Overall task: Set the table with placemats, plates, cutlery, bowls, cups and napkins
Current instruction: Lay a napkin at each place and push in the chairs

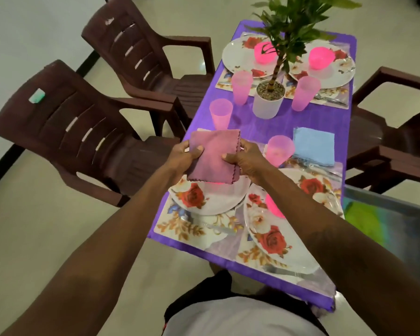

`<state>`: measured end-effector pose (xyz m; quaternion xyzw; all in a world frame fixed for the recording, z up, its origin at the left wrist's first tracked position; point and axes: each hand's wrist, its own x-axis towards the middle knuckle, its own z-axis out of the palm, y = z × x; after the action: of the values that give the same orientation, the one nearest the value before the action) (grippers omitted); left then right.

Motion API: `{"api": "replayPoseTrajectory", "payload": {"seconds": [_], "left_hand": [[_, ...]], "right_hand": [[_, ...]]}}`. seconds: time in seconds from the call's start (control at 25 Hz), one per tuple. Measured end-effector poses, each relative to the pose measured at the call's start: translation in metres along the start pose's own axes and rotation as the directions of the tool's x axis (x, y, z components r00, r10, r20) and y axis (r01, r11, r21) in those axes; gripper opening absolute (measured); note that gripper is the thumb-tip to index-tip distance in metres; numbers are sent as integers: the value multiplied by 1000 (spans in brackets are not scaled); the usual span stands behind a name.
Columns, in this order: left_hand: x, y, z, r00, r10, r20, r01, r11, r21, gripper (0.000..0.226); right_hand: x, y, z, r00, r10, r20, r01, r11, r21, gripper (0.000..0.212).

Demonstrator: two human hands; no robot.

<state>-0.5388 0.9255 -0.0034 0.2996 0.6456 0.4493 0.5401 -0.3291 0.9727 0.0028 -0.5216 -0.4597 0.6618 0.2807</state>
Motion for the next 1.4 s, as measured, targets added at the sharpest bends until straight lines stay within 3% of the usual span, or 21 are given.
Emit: {"api": "replayPoseTrajectory", "payload": {"seconds": [0.12,0.32,0.52,0.76,0.92,1.12,1.2,1.32,1.4], "left_hand": [[-18,-15,-10,999,27,39,-30,996,85,23],[-66,-47,-18,994,-88,57,79,986,146,35],[-102,-104,-35,992,-123,9,114,948,297,36],[-121,-129,-38,993,-115,-29,116,878,464,32],[-109,-131,-43,999,33,18,-37,777,628,31],[-101,-136,-46,973,219,-70,-87,636,767,40],[-106,-129,-36,953,304,21,-195,557,807,38],[-112,-116,-10,909,345,233,-395,540,743,24],[-113,-110,18,875,361,323,-478,533,698,18]], "right_hand": [[-21,21,7,1000,6,-19,-6,1000,-16,44],[-54,55,9,999,36,2,-35,996,-82,36],[-92,115,16,990,133,-43,-139,969,-203,27],[-108,152,26,978,126,-164,-184,890,-417,20],[-105,160,34,964,67,-258,-200,821,-534,21],[-112,168,38,893,-29,-449,-250,798,-548,23],[-117,158,36,865,-55,-499,-245,822,-515,21],[-126,138,28,860,-91,-502,-181,865,-468,7],[-133,127,15,847,-147,-510,-111,891,-441,12]]}}
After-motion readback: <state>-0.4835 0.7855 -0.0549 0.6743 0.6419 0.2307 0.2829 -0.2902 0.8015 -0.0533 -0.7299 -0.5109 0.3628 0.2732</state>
